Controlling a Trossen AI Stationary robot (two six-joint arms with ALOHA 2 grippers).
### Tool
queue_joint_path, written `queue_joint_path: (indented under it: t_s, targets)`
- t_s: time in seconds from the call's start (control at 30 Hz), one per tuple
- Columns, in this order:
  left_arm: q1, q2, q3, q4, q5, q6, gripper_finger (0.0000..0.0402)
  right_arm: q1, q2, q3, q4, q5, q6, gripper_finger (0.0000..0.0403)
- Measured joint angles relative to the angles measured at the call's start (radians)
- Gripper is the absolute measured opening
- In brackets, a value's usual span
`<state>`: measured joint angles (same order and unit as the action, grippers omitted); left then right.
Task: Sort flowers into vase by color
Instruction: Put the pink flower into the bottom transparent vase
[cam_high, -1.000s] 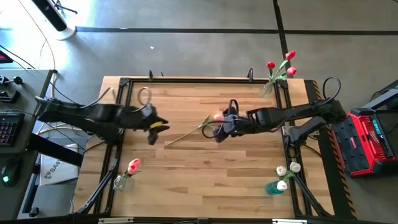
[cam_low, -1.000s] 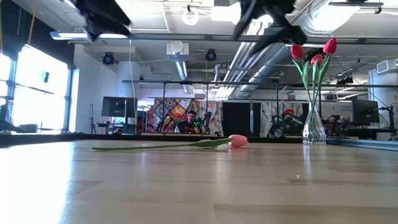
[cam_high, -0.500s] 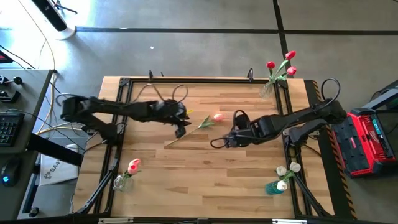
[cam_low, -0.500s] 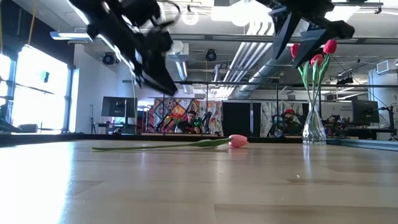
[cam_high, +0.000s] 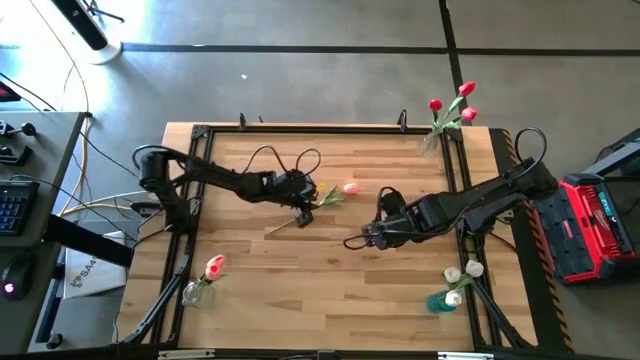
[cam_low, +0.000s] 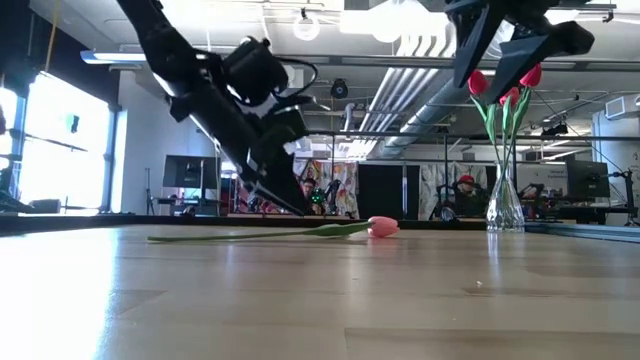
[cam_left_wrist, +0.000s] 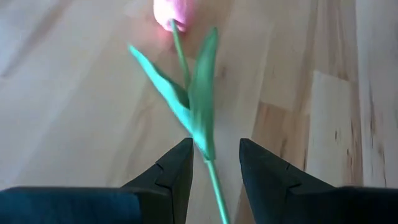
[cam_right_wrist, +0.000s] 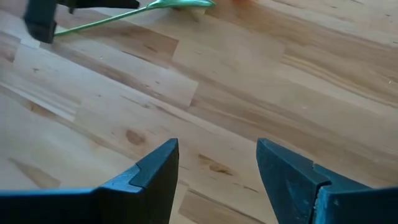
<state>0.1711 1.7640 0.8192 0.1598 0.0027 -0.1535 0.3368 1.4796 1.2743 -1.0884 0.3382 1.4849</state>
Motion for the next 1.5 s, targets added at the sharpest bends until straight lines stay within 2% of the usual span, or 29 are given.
queue_joint_path:
  t_s: [0.27, 0.37, 0.6, 0.73, 1.07, 1.5]
  targets:
    - [0.000, 0.096, 0.000, 0.057, 0.022, 0.005, 0.0120, 0.034, 0.000, 0.000, 0.000, 0.017, 0.046, 0.0204]
    - [0.002, 0.115, 0.002, 0.069, 0.070, 0.044, 0.0120, 0.045, 0.000, 0.000, 0.000, 0.035, 0.060, 0.0204]
    - [0.000, 0.132, 0.004, 0.068, 0.066, 0.049, 0.0118, 0.046, 0.000, 0.000, 0.000, 0.054, 0.060, 0.0204]
    - [-0.001, 0.134, 0.003, 0.061, 0.042, 0.070, 0.0096, 0.046, 0.000, 0.000, -0.003, 0.056, 0.054, 0.0204]
    - [0.001, 0.135, 0.003, 0.030, 0.034, 0.068, 0.0010, 0.046, 0.000, 0.000, -0.006, 0.083, 0.052, 0.0204]
    - [0.000, 0.082, -0.002, -0.021, 0.075, -0.010, 0.0001, 0.046, 0.000, 0.000, -0.016, 0.109, 0.033, 0.0204]
